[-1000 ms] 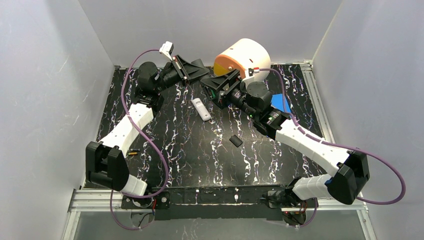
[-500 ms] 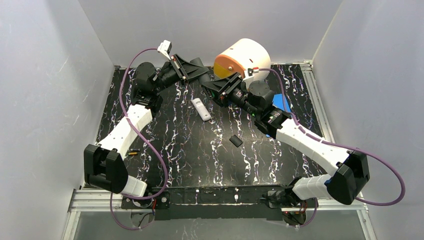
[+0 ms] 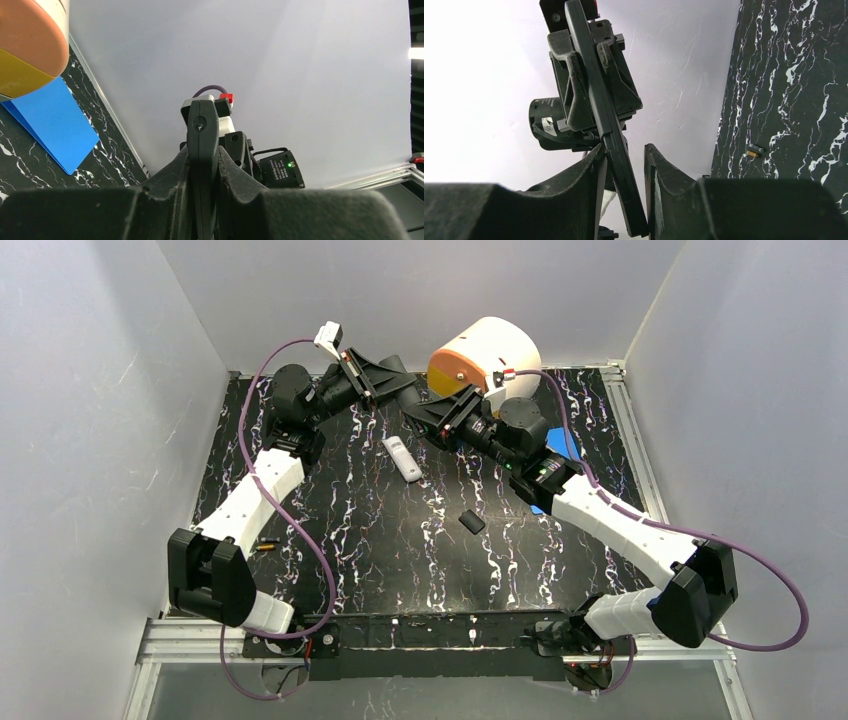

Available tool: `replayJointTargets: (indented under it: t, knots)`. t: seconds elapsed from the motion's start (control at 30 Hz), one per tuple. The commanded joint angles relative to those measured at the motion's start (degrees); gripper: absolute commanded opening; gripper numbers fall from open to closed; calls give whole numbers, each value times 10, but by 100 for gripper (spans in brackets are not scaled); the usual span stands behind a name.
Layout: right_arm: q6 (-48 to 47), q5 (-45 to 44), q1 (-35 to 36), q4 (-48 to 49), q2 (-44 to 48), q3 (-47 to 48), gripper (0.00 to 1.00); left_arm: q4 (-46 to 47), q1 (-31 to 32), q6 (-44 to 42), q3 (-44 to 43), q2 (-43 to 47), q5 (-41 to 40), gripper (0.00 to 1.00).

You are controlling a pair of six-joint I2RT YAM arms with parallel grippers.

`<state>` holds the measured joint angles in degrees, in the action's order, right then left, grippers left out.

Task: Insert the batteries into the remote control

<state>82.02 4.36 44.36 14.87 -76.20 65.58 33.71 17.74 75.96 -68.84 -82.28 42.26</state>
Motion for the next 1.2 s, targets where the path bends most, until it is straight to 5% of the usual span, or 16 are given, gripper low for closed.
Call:
replayJointTargets:
  t: [0.0, 0.13, 0.27, 0.37, 0.9, 1.07, 1.17]
  knots:
    - [-34, -1, -1, 0, 0, 26, 28, 13, 5, 11, -16, 11, 12, 0]
    - [-53, -7, -2, 22, 3, 12, 28, -8, 6, 36, -19, 5, 8, 0]
    - [-49, -11, -7, 25, 10, 3, 66, -17, 5, 47, -15, 5, 2, 0]
    - [-50, -17, -12, 34, 22, -4, 78, -19, 5, 47, -14, 5, 0, 0]
    - [-103, 40, -32, 48, 29, -19, 39, -20, 5, 54, -19, -11, -2, 0]
    - [-109, 50, -32, 52, 22, -18, 39, -20, 5, 54, -23, -15, 1, 0]
    - [-118, 45, -34, 40, 24, -10, 58, -21, 3, 49, -23, -16, 2, 0]
